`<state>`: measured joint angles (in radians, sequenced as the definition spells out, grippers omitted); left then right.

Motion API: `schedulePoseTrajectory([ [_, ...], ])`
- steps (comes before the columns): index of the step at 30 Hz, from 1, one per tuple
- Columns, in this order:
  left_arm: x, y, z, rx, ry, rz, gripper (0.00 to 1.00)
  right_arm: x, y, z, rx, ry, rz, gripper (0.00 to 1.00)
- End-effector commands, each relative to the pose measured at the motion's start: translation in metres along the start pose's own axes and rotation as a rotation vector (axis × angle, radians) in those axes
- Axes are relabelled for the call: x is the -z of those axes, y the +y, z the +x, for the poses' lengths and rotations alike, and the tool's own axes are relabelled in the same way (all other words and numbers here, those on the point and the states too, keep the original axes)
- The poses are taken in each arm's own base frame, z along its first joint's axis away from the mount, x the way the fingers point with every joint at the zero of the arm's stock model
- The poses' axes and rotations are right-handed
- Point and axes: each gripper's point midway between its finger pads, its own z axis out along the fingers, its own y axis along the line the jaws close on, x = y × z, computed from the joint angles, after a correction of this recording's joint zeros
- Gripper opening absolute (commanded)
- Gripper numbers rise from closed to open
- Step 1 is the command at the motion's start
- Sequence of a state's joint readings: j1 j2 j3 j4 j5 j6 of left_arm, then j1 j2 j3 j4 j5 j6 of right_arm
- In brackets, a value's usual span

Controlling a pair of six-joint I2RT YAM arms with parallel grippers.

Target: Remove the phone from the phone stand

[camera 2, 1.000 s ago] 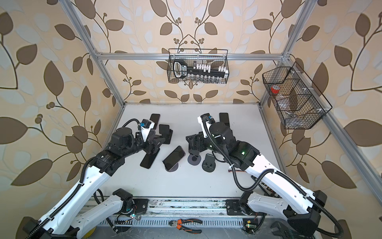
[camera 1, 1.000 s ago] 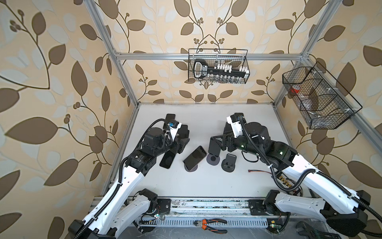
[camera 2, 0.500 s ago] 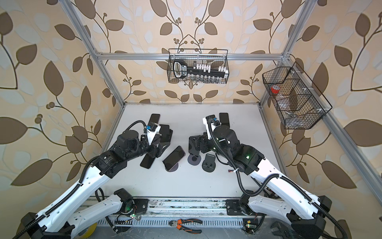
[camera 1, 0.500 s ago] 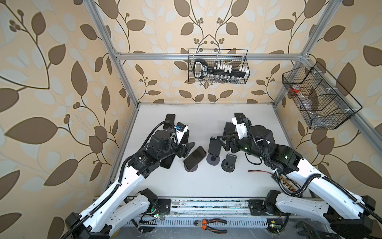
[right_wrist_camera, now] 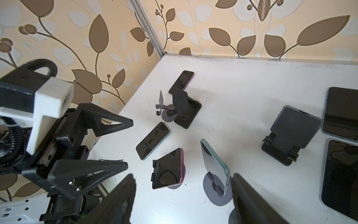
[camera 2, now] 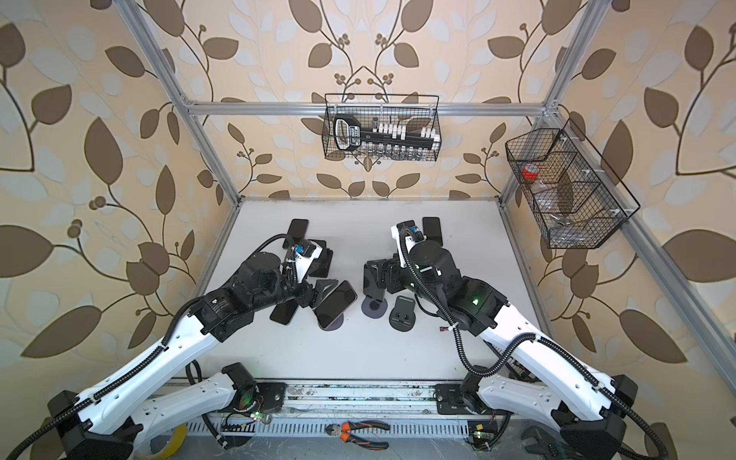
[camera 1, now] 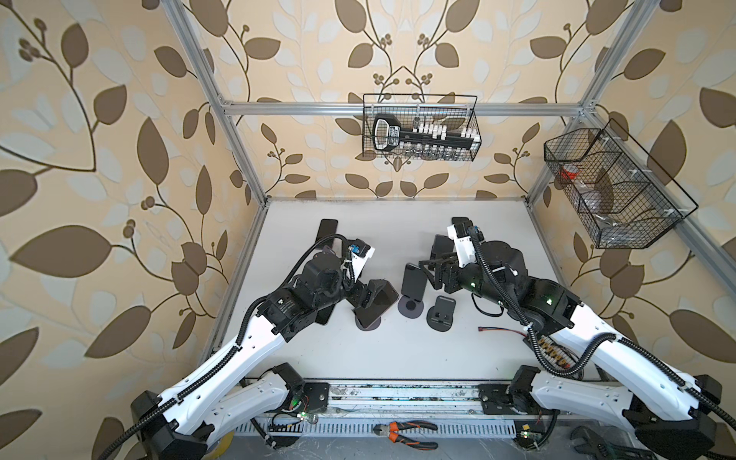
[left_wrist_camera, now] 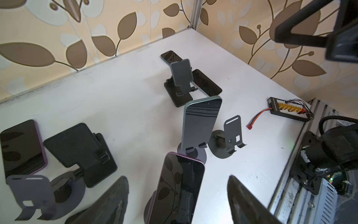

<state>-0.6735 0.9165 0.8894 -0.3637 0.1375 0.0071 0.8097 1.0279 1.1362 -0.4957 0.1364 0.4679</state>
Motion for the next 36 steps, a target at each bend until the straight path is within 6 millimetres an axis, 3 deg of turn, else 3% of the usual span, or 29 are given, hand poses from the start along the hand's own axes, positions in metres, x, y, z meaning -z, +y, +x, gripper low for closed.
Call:
schedulePoseTrajectory([
  [1,0.004,-0.011,-0.031,-0.002,-0.098,0.012,0.80,0.003,0.001,-0.010,0.000,-0.033,0.008,0.79],
  [9,-0.015,-0.036,-0.026,-0.009,-0.105,0.015,0.82,0.014,-0.008,-0.014,-0.003,-0.075,0.040,0.79],
  [17,-0.047,-0.056,-0.021,-0.030,-0.074,0.012,0.84,0.024,-0.015,-0.013,-0.008,-0.101,0.058,0.80],
  [26,-0.067,-0.060,-0.012,-0.027,-0.025,-0.003,0.85,0.024,-0.032,-0.006,-0.034,-0.104,0.135,0.99],
  [32,-0.078,-0.060,-0.008,-0.021,-0.031,-0.045,0.88,0.028,-0.047,-0.004,-0.084,-0.135,0.201,1.00],
  [36,-0.085,-0.060,-0.005,-0.039,-0.027,-0.060,0.91,0.027,-0.046,0.002,-0.075,-0.113,0.178,1.00],
])
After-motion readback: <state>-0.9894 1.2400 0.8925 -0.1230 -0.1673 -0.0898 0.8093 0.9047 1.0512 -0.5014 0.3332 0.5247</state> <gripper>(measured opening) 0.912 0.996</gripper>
